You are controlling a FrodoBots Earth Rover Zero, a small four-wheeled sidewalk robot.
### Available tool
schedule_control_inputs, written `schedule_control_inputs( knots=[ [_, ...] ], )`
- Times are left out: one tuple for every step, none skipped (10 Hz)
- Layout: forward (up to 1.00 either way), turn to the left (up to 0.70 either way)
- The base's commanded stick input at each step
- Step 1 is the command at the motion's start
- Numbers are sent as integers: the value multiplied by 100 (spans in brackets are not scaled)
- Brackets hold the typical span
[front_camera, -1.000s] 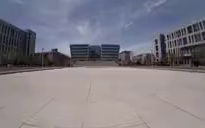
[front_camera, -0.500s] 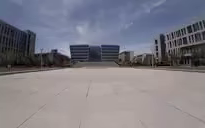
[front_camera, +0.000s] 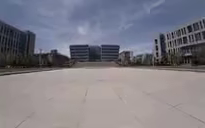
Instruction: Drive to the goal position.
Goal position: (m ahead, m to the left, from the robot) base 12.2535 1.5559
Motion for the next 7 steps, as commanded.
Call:
schedule_control_inputs(
  knots=[
    [70, 0],
    [70, 0],
    [70, 0],
    [70, 0],
    [70, 0],
    [70, 0],
    [70, 0]
  ],
)
